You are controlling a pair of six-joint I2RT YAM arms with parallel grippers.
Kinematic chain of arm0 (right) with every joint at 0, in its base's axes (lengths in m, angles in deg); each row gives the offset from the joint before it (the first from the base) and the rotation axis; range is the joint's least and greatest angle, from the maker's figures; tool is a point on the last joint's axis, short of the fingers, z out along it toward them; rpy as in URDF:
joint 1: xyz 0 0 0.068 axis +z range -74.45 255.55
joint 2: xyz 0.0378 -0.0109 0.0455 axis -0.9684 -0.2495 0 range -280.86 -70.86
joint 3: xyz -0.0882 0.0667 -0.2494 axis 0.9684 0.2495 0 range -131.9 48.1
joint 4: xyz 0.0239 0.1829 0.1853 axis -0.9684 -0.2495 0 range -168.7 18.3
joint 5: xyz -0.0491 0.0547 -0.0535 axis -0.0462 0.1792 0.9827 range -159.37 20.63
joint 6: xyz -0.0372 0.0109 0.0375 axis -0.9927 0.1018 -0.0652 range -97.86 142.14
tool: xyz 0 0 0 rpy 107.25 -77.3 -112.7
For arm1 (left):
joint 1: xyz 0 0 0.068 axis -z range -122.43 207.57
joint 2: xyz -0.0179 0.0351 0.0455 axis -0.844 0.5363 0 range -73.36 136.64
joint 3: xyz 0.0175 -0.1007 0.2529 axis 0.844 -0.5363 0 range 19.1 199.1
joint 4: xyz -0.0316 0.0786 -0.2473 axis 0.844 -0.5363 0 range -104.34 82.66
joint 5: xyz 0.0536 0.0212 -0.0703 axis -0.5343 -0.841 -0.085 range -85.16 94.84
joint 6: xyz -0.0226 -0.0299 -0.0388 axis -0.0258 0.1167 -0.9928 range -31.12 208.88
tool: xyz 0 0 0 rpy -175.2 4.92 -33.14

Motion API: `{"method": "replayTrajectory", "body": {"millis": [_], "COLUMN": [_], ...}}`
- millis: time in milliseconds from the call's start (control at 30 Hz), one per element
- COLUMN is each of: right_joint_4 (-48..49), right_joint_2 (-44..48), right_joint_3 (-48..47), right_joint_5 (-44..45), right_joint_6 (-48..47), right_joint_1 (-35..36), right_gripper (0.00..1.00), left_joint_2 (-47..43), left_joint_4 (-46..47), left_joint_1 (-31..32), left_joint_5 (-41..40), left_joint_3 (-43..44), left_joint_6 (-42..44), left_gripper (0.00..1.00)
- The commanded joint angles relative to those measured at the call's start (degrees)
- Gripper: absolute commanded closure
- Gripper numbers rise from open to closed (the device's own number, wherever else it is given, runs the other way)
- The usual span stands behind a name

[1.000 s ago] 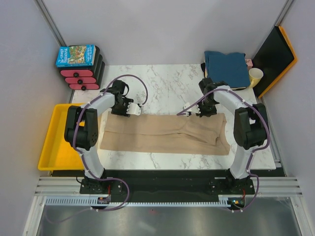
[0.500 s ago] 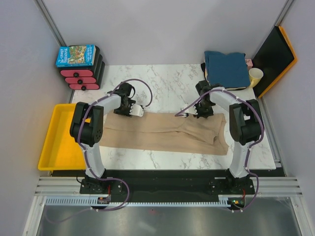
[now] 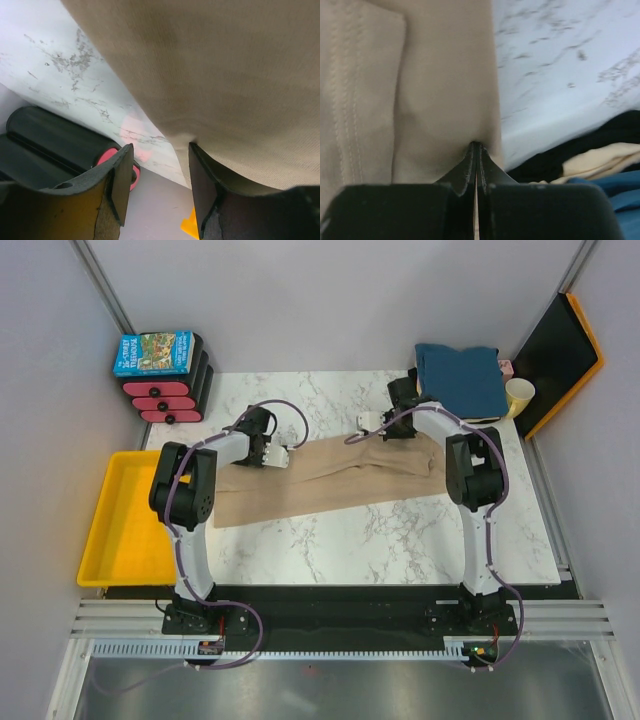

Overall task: Fold and stack the t-shirts
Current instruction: Rotate the tshirt 90 degrees

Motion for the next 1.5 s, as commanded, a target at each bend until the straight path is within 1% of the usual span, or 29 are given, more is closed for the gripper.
{"method": "replayTrajectory", "body": {"millis": [0,100,133,200,233,333,433,467,500,567,600,633,667,700,733,767,800,833,933,1100,1267,1367,1400,1467], "right_joint_4": [4.23,1.95,1.24,-0.77,-0.87,-2.1,-4.38,-5.52,-10.41,-15.44,-22.43,-26.15,-30.19,-37.54,-40.31,-42.51,-45.76,-46.48,-46.75,-45.79,-42.72,-42.27,-42.27,-42.27], "right_joint_2": [-3.7,-2.56,-1.26,0.33,1.99,5.59,8.59,8.95,8.95,7.73,6.77,3.88,2.29,0.36,-3.49,-5.27,-6.76,-8.87,-11.17,-15.56,-15.48,-14.69,-14.43,-13.99], "right_joint_3": [-6.75,-7.99,-7.99,-8.16,-8.16,-8.69,-9.13,-9.91,-10.88,-14.73,-16.76,-18.95,-23.85,-26.33,-28.53,-31.6,-32.5,-32.77,-31.9,-35.32,-35.41,-33.22,-32.78,-31.28], "right_joint_5": [1.49,1.14,0.97,0.79,0.79,0.7,-1.67,-5.24,-7.19,-10.88,-15.16,-17.64,-19.67,-23.17,-24.25,-24.96,-25.66,-26.45,-28.99,-33.22,-35.77,-36.21,-36.39,-36.39], "right_joint_6": [3.79,3.88,3.88,4.05,5.01,8.26,10.73,11.17,10.74,9.95,9.34,8.72,7.76,6.44,6.17,6.17,5.64,5.55,5.11,6.95,9.24,8.89,8.8,8.1], "right_joint_1": [-0.33,0.37,0.29,0.46,0.46,0.55,0.38,0.38,0.29,0.02,-0.67,-0.94,-1.2,-1.64,-1.73,-1.91,-2.08,-2.26,-3.05,-5.07,-5.95,-5.95,-5.95,-5.95], "right_gripper": [0.98,0.89,0.84,0.76,0.69,0.61,0.55,0.55,0.55,0.56,0.57,0.57,0.56,0.56,0.56,0.55,0.54,0.53,0.5,0.48,0.48,0.53,0.59,0.69], "left_joint_2": [2.19,1.93,1.84,1.75,1.84,2.01,2.01,2.1,2.27,2.98,3.41,3.77,4.64,4.82,4.91,4.83,4.56,4.13,2.46,-0.88,-2.29,-2.21,-2.12,-1.77], "left_joint_4": [1.76,3.42,4.04,5.71,6.41,8.26,10.02,11.16,12.82,18.18,20.11,21.61,23.45,23.99,24.09,23.83,23.65,23.65,23.3,23.12,22.24,22.24,22.24,22.24], "left_joint_1": [-0.59,-0.59,-0.59,-0.51,-0.51,-0.51,-0.59,-0.68,-0.77,-0.86,-1.03,-0.95,-0.95,-0.95,-0.77,-0.68,-0.59,-0.33,0.11,0.46,1.07,1.34,1.34,1.34], "left_joint_5": [-0.44,-0.79,-1.14,-1.76,-2.63,-4.48,-4.4,-4.22,-4.31,-4.4,-4.31,-4.22,-4.22,-4.31,-4.31,-4.22,-4.22,-4.22,-4.31,-4.49,-4.93,-5.1,-5.1,-5.36], "left_joint_3": [0.26,0.34,0.34,0.96,1.31,2.8,2.54,1.41,0.61,-1.66,-2.29,-2.73,-2.65,-2.3,-1.77,-0.46,-0.01,0.25,-0.1,-2.29,-2.56,-2.21,-1.95,-1.24], "left_joint_6": [-3.77,-4.03,-4.12,-4.65,-4.91,-5.88,-5.27,-3.96,-3.08,-0.01,0.96,2.45,2.82,2.99,3.0,1.95,1.68,1.33,1.85,2.73,2.91,3.17,3.17,3.17], "left_gripper": [0.45,0.45,0.45,0.44,0.44,0.44,0.44,0.44,0.44,0.44,0.44,0.43,0.44,0.44,0.44,0.44,0.43,0.43,0.43,0.43,0.42,0.42,0.42,0.42]}}
